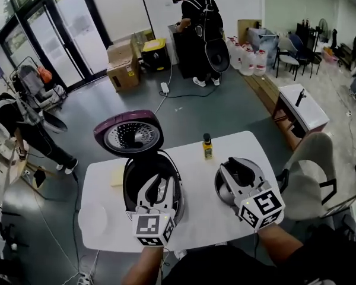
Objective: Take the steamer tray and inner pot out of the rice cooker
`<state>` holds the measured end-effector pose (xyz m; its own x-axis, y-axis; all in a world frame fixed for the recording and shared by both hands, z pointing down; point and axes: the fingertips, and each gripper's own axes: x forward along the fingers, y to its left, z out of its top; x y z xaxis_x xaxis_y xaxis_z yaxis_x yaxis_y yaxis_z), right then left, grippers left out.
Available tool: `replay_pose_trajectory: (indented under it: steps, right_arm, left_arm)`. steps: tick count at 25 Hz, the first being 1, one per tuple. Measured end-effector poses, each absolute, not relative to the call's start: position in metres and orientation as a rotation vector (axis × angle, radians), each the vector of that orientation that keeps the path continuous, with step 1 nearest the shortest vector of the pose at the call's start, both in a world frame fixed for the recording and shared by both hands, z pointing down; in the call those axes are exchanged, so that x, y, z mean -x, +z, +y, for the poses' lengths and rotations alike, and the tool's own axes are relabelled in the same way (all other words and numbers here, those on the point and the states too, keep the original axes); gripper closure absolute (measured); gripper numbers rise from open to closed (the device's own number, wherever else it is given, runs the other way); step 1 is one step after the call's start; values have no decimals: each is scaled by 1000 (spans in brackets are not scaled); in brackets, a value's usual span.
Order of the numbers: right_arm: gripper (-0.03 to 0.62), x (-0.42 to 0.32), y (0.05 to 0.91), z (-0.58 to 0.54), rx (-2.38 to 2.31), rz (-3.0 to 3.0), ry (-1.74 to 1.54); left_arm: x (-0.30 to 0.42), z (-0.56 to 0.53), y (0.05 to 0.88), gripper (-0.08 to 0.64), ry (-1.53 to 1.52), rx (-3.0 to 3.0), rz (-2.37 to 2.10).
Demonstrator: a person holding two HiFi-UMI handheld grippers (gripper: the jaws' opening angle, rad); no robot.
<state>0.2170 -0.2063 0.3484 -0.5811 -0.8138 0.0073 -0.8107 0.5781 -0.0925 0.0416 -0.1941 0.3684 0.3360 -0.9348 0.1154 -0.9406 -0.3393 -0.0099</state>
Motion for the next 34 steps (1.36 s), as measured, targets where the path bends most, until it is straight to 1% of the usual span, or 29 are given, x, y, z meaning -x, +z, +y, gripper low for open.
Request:
replay_pose_trajectory:
  steps: [1,2,3,4,6,10,17,21,34]
  right_arm:
    - [496,-205,345,-205,1380,2773,-131]
    - [507,-193,342,-204,1345,2785,-129]
    - [536,-183,338,-203,1320,2797,-118]
    - [563,-173,336,-201,1304,2809,-98]
    - [592,-155,331,-199,1292,2834,-33]
    - [594,-128,323,-196,1309,2850,106]
    - [594,-100,321,-190,1338,2837,209]
    - [594,-95,323,-192,1356,2846,227]
    - [594,-78,327,-184,1374,2868,268]
  left_arm:
    - [-32,-191,364,458,160,-2517,-1800]
    - [-23,-189,360,485,160,-2510,-1831]
    - [-14,-185,356,525,160,-2501,-1862]
    - [-5,-182,353,551,158,-2494,-1886]
    - [11,-177,348,561,148,-2482,-1912]
    - [33,-170,343,561,101,-2467,-1907]
    - [47,-163,339,560,46,-2552,-1887]
    - [42,-163,342,560,52,-2579,-1860]
    - [61,-152,344,560,34,-2560,-1876]
